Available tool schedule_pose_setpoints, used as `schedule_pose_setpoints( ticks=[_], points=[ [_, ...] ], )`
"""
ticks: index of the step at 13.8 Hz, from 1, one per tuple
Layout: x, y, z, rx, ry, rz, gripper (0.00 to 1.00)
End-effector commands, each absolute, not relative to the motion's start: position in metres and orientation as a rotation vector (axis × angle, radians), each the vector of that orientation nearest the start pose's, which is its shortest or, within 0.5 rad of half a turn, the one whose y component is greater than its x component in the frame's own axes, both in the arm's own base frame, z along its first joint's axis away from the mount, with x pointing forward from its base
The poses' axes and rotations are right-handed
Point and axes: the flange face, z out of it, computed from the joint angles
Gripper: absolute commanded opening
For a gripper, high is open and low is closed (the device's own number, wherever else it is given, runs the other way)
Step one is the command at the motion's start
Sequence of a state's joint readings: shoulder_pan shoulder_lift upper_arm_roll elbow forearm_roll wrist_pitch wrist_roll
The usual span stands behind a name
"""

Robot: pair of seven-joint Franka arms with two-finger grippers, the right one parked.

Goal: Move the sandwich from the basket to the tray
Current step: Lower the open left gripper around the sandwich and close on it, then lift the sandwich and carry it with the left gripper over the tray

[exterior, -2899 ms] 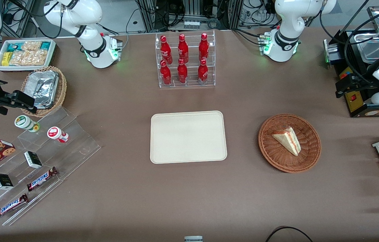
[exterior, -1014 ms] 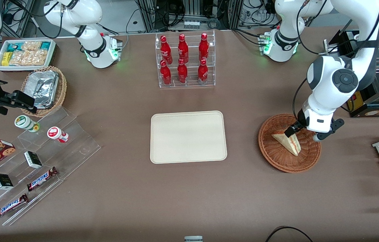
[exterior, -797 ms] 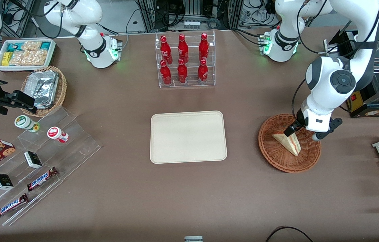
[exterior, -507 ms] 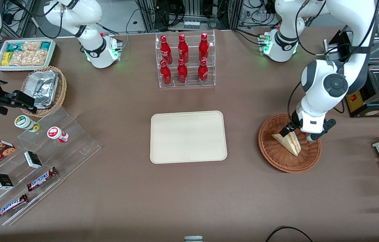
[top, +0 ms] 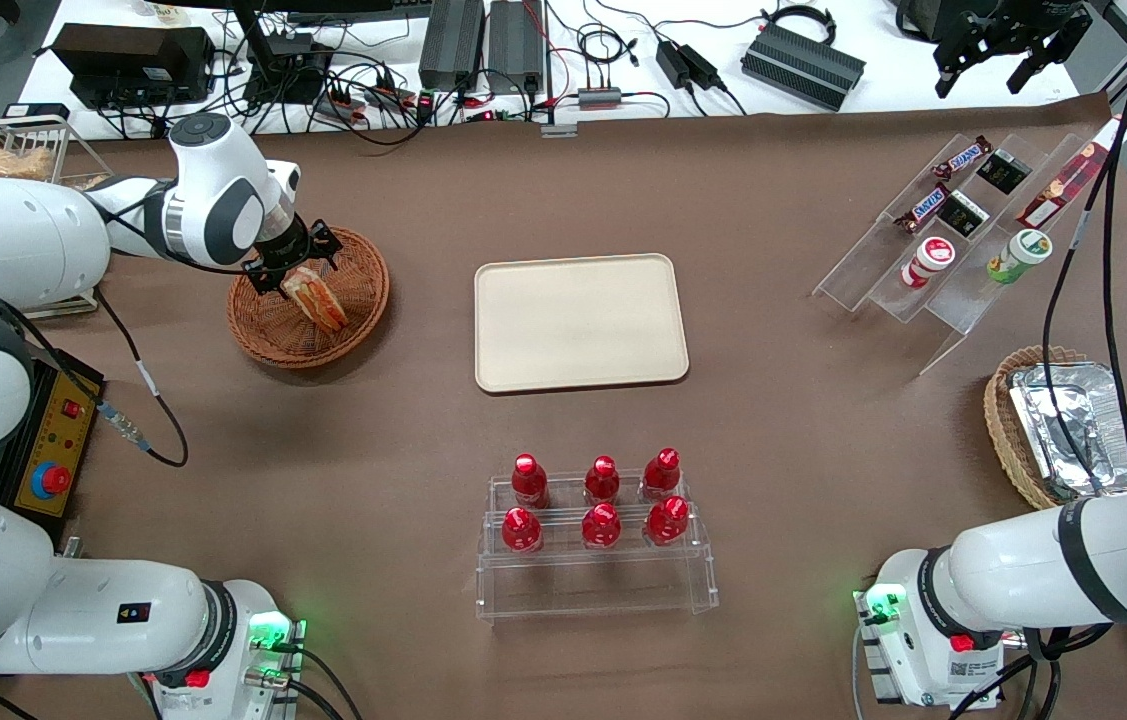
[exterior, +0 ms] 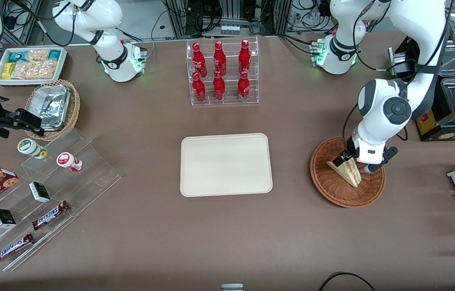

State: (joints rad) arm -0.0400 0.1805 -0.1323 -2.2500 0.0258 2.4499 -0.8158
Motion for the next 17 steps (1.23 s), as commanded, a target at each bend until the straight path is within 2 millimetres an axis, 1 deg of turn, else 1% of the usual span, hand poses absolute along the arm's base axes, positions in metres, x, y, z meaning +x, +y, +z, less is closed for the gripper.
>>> schedule_pose_setpoints(
  ticks=[1, 6, 7, 9, 10, 11, 13, 14, 16, 17],
  points=[
    [0.533, -0.088, 0.276, -2.998, -1.018, -0.048, 1.0],
    [0.534, -0.087, 0.258, -2.999, -1.023, -0.039, 1.0],
    [0.535, -0.087, 0.252, -2.999, -1.025, -0.033, 0.91],
    [0.535, -0.085, 0.248, -3.002, -1.024, -0.039, 0.46],
    [0.537, -0.077, 0.249, -2.993, -1.043, -0.046, 0.31],
    [0.539, -0.073, 0.249, -2.989, -1.049, -0.049, 0.23],
    [0.54, -0.072, 0.251, -2.99, -1.026, -0.063, 0.16],
    [0.541, -0.072, 0.254, -2.989, -0.996, -0.077, 0.14],
    [0.543, -0.073, 0.268, -2.994, -0.987, -0.109, 0.14],
    [0.543, -0.075, 0.278, -2.996, -0.984, -0.122, 0.14]
  ],
)
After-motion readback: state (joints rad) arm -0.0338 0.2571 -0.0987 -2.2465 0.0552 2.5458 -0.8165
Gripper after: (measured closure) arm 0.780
